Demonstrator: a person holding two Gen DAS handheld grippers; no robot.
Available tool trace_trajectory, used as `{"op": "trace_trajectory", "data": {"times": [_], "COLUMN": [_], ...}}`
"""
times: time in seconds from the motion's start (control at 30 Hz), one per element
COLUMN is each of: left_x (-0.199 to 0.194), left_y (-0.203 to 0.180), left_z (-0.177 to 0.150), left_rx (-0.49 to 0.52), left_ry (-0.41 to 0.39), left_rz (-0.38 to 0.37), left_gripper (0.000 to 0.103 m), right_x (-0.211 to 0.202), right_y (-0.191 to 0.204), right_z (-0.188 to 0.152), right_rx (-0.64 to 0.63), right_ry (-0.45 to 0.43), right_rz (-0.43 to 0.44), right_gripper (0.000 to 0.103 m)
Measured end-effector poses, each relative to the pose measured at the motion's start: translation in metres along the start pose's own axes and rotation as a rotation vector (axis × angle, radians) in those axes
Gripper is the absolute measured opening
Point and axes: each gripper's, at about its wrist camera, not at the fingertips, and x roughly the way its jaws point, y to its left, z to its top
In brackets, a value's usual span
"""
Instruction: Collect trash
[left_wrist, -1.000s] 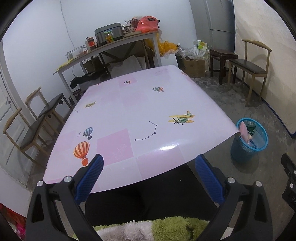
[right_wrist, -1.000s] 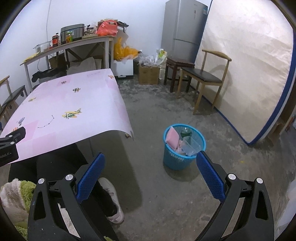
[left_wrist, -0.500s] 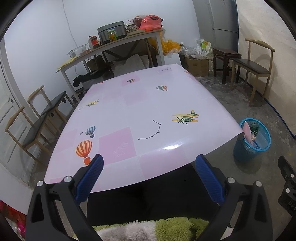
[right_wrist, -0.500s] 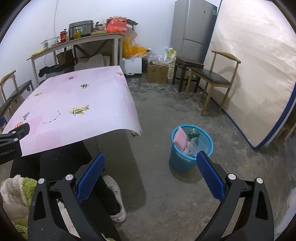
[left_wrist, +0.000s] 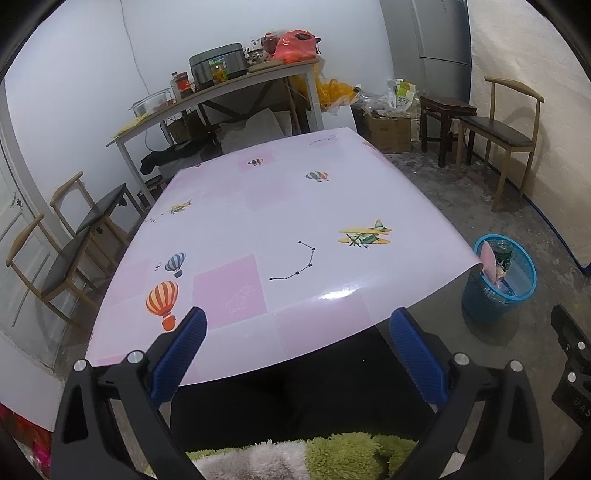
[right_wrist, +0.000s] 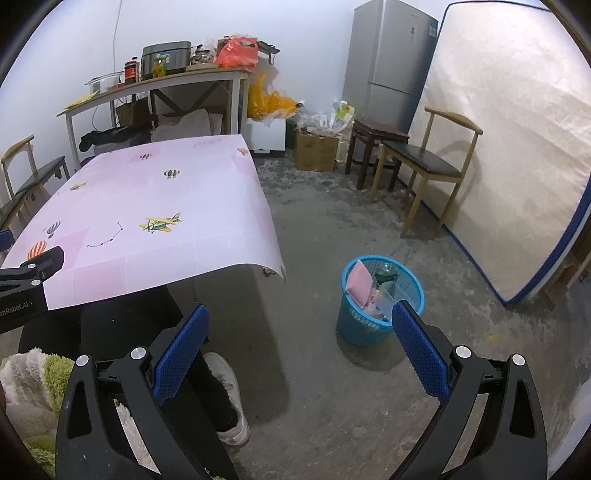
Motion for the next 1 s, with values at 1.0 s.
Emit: {"op": "trace_trajectory", "data": {"times": [1.0], "left_x": [0.0023], "left_y": [-0.0030], "left_z": [-0.0012], "left_rx": [0.001], "left_ry": [0.011], "left_rz": [-0.006], "left_gripper": [0.097], "right_x": [-0.0005], "right_y": [-0.0015], "right_z": [-0.0007], "right_rx": [0.004], "right_ry": [0.001], "right_rz": [0.006], "right_gripper": [0.095]}}
